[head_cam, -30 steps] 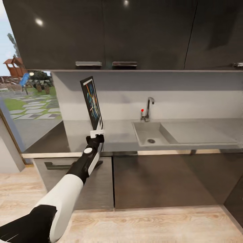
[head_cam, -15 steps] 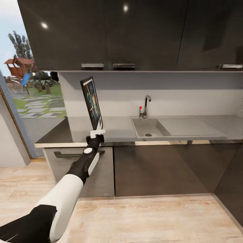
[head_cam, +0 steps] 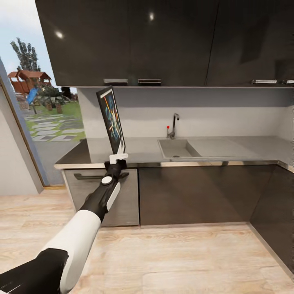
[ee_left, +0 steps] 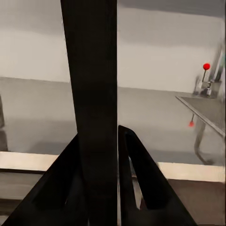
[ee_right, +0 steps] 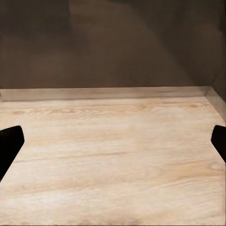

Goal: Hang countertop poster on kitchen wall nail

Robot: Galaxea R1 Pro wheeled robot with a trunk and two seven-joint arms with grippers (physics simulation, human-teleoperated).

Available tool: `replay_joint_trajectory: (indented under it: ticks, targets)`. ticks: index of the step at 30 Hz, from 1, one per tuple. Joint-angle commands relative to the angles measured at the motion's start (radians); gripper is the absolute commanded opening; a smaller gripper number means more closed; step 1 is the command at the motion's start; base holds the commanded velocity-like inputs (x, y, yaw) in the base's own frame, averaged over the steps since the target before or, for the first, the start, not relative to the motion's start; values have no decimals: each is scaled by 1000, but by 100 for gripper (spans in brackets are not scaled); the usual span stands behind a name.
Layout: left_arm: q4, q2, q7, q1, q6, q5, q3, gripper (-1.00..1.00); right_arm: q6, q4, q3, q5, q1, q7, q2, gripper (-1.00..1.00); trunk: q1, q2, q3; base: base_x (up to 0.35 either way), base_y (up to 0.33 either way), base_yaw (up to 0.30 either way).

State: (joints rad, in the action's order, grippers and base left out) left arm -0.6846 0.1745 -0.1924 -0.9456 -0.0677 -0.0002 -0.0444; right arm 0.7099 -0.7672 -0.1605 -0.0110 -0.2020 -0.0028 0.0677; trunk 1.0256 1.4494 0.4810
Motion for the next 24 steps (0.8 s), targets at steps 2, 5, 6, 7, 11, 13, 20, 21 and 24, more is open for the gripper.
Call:
replay_joint_trajectory:
  ticks: [2,5,6,7,11,13,20,21,24]
  targets:
    - [-16,0,-6,-1,-3,1,-43,-100,1,-1,-1,-1,0,0,0,100,-1,1,1,-341,0,0]
    - [-37,0,-6,-1,-3,6,-140,-100,1,-1,-1,-1,0,0,0,100,-1,1,1,-341,0,0]
    - [-45,0,-5,-1,-3,18,-168,-100,1,-1,-1,-1,0,0,0,100,-1,1,1,-341,0,0]
    - [-56,0,-4,0,-3,41,-187,-100,1,-1,-1,-1,0,0,0,100,-1,1,1,-341,0,0]
    - [-98,0,-2,1,-3,107,-255,-100,1,-1,-1,-1,0,0,0,100,-1,1,1,-341,0,0]
    - [-128,0,-1,4,-3,160,-340,-100,1,-1,-1,-1,0,0,0,100,-1,1,1,-340,0,0]
    - [-192,0,8,37,-5,347,-534,-100,1,-1,-1,-1,0,0,0,100,-1,1,1,-340,0,0]
    - [-208,0,26,45,-5,378,-560,-100,1,0,-1,-1,0,0,0,100,-1,1,1,-340,0,0]
    - [-246,-49,138,66,-6,466,-598,-100,1,0,-1,-2,0,0,0,100,-1,1,1,-340,0,0]
